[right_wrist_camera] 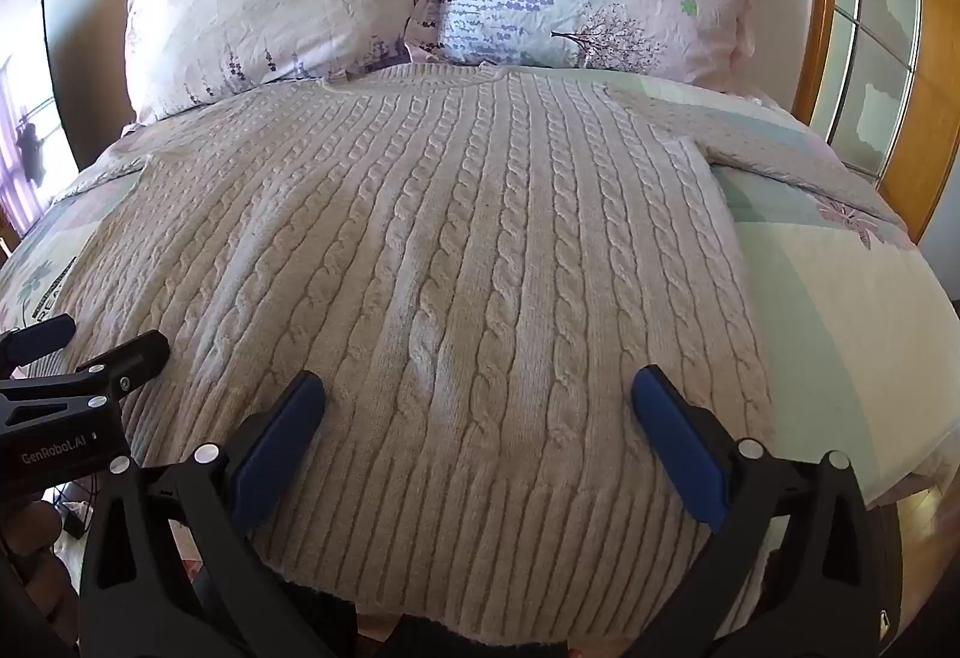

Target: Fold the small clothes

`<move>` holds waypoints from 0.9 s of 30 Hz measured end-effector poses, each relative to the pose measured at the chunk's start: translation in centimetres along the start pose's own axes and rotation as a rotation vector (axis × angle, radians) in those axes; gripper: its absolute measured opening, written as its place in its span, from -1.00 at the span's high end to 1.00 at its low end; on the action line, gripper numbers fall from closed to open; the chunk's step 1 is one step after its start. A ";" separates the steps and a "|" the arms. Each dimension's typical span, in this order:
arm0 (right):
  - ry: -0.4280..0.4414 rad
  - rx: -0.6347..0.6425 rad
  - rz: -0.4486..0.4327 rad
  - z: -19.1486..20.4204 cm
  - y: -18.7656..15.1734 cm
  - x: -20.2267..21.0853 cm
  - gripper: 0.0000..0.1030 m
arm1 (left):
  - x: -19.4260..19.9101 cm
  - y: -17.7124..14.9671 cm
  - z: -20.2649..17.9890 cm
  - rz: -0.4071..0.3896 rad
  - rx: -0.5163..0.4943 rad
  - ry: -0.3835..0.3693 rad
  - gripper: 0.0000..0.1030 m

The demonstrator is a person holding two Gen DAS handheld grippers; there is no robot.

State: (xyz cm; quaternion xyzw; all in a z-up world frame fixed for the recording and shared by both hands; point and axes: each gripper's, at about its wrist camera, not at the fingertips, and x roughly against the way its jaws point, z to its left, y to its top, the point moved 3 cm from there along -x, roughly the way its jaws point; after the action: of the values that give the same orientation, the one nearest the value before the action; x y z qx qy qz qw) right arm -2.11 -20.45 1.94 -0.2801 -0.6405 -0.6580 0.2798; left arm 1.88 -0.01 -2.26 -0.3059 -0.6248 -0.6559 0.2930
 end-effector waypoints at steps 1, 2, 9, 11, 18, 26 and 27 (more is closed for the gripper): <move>0.000 0.000 -0.004 0.0 0.0 0.0 -0.97 | 0.0 0.0 0.0 0.001 0.001 -0.001 -0.97; 0.000 0.000 -0.004 0.0 0.0 0.0 -0.97 | 0.0 0.0 0.0 0.002 0.000 -0.001 -0.97; 0.000 0.001 -0.001 -0.1 0.1 0.1 -0.97 | 0.0 0.0 0.0 0.005 0.001 -0.001 -0.97; 0.000 0.001 0.000 -0.1 0.2 0.2 -0.97 | 0.0 0.0 -0.1 0.007 0.000 -0.001 -0.97; -0.001 -0.001 0.004 -0.1 0.0 0.0 -0.97 | 0.0 0.0 0.0 0.002 0.001 -0.002 -0.97; -0.007 -0.005 0.001 0.0 0.0 0.0 -0.97 | 0.0 0.0 0.0 0.001 0.001 -0.001 -0.97; -0.006 -0.004 0.000 0.1 0.0 0.0 -0.97 | 0.0 0.0 0.0 0.000 0.001 -0.001 -0.97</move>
State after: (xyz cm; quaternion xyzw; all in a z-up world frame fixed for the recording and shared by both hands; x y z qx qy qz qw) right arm -2.15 -20.39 1.93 -0.2829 -0.6399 -0.6585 0.2773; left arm 1.88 0.00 -2.26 -0.3059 -0.6254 -0.6554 0.2927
